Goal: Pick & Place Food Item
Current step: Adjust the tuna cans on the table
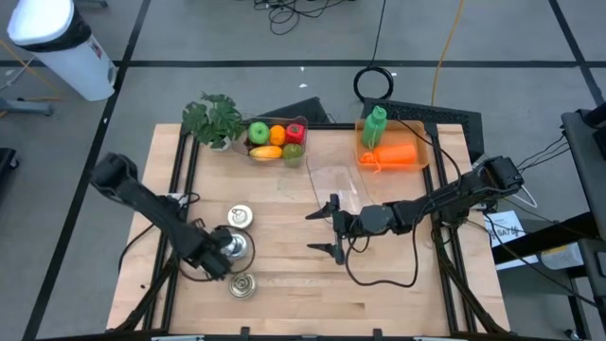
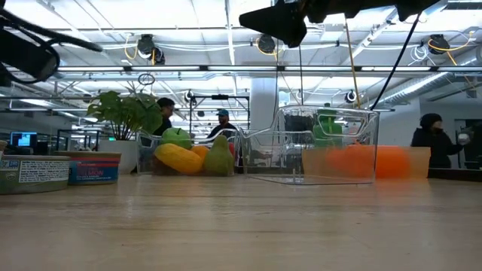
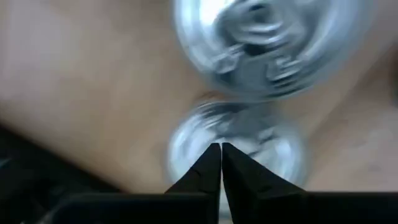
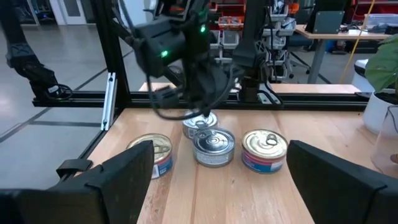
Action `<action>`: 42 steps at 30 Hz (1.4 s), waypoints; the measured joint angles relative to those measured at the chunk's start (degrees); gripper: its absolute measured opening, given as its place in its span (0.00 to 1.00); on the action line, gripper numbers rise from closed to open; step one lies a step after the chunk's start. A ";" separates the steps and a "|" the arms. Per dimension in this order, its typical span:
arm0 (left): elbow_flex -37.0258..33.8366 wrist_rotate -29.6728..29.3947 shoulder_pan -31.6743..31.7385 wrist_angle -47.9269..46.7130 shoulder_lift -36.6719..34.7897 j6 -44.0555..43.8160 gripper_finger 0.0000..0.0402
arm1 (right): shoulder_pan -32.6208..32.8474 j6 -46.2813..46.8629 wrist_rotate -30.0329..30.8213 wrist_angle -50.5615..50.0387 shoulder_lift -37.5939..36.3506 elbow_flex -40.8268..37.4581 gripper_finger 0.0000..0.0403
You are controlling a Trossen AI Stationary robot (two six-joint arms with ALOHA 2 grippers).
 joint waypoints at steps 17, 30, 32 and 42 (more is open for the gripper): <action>0.15 -10.35 5.89 27.95 6.88 18.03 0.07 | 0.00 0.00 0.00 0.69 0.00 0.00 0.86; 1.35 -15.66 16.85 40.53 0.46 39.55 0.05 | 0.00 -0.01 0.00 0.57 0.00 0.00 0.86; 1.49 -17.76 17.35 37.25 -3.30 38.61 0.06 | 0.00 0.00 0.00 0.14 0.00 0.00 0.86; 0.75 -23.72 21.26 5.45 -11.37 12.46 0.23 | 0.00 0.59 -0.02 -0.25 0.00 0.00 0.86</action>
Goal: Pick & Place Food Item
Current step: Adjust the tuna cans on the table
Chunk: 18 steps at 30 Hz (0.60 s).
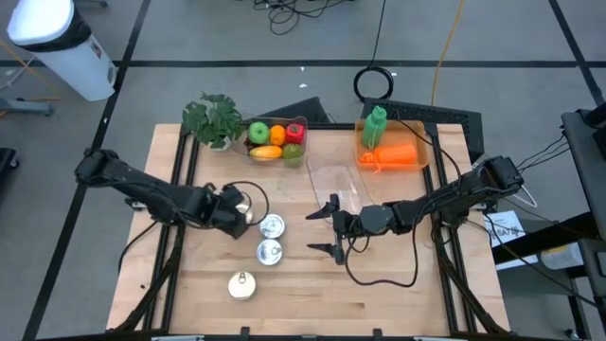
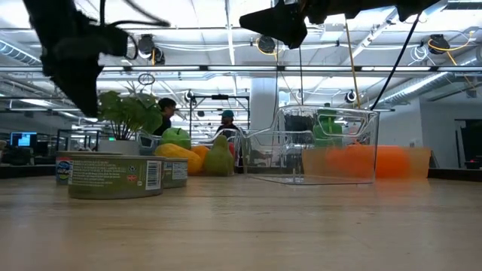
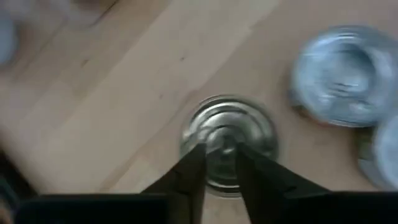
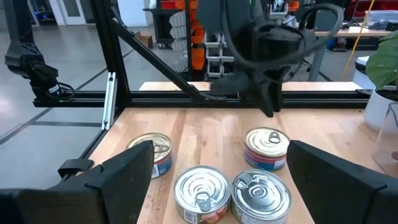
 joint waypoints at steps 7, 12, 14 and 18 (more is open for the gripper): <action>-8.00 0.79 2.28 9.21 1.24 -1.76 0.47 | 0.00 0.33 0.00 0.00 0.00 0.00 0.86; -11.57 4.22 2.83 23.08 2.00 1.06 0.53 | 0.00 0.07 0.00 0.00 0.00 0.00 0.86; -12.70 5.54 2.83 29.74 2.77 2.51 0.54 | 0.00 0.07 0.00 0.00 0.00 0.00 0.86; -13.56 6.89 2.83 39.56 5.36 5.49 0.52 | 0.00 0.07 0.00 0.02 0.00 0.00 0.86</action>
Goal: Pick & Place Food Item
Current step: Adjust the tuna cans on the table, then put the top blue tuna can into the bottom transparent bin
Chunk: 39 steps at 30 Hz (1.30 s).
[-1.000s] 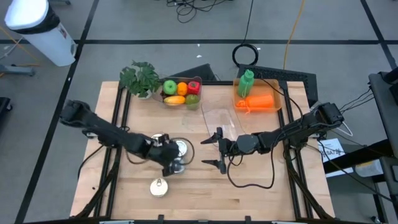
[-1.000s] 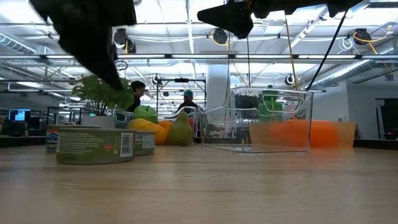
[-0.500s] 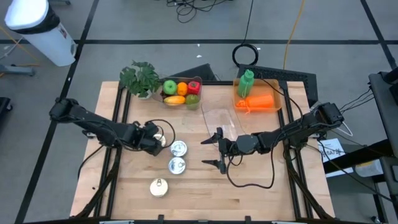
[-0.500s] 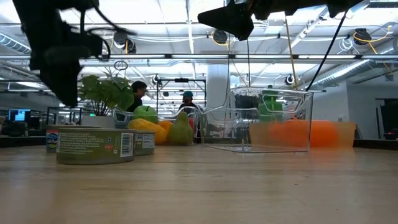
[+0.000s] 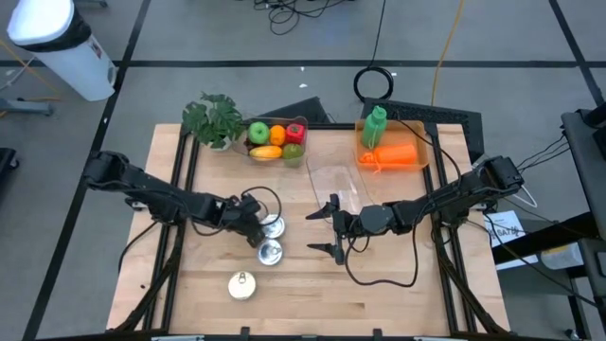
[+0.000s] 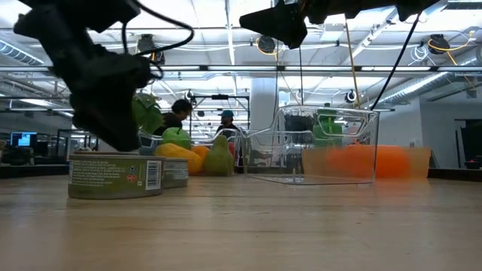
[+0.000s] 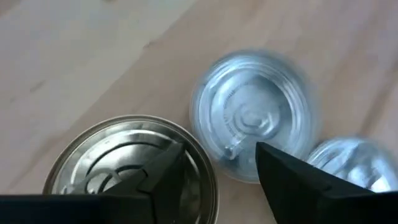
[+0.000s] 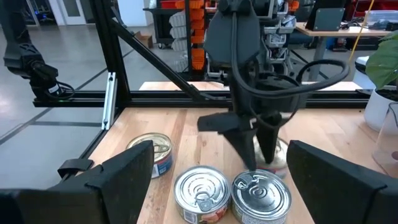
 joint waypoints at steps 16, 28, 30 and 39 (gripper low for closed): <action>4.35 9.62 0.81 12.14 0.00 19.88 0.35 | 0.00 -0.86 0.26 -1.20 0.00 0.00 0.86; 4.85 -3.87 0.96 -8.95 -1.36 7.86 0.25 | 0.00 -1.07 0.26 -1.06 0.00 0.00 0.86; 4.83 -3.05 1.32 -9.13 0.42 7.02 0.26 | 0.00 -1.07 0.26 -0.87 0.00 0.00 0.86; 4.85 -1.66 4.89 -10.89 3.10 5.94 0.41 | 0.02 -1.05 0.26 -0.89 0.00 0.00 0.86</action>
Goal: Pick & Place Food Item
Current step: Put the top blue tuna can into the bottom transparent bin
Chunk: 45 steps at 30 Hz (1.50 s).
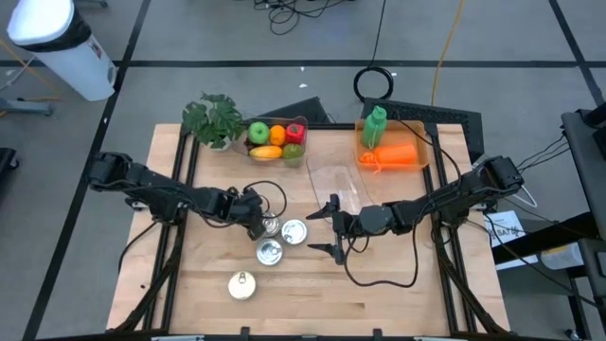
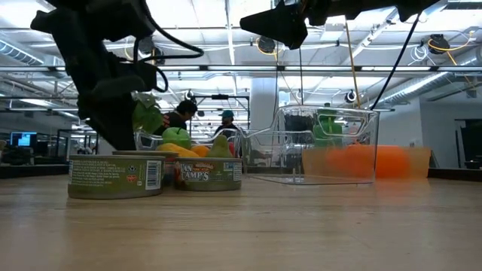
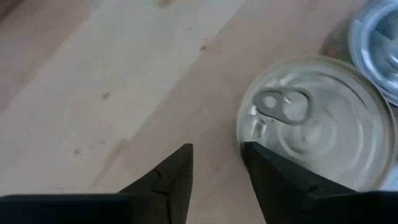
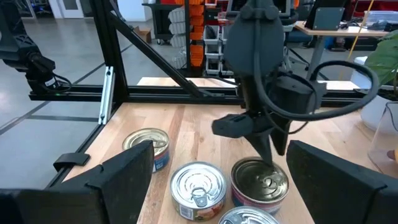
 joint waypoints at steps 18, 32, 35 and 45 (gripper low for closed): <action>0.44 -2.69 2.49 -7.92 5.23 -9.29 0.28 | -0.02 0.19 0.00 0.02 0.00 0.00 0.86; 0.17 -0.99 2.87 -5.07 5.11 -6.23 0.04 | -0.01 0.39 -0.02 0.01 -0.02 0.00 0.86; 0.04 -0.79 2.39 -4.55 4.31 -5.83 0.01 | -0.02 0.39 -0.02 0.01 -0.01 0.00 0.86; -0.42 -0.84 0.77 -4.60 -2.18 -3.99 0.00 | 0.00 0.39 -0.02 0.00 0.00 0.00 0.86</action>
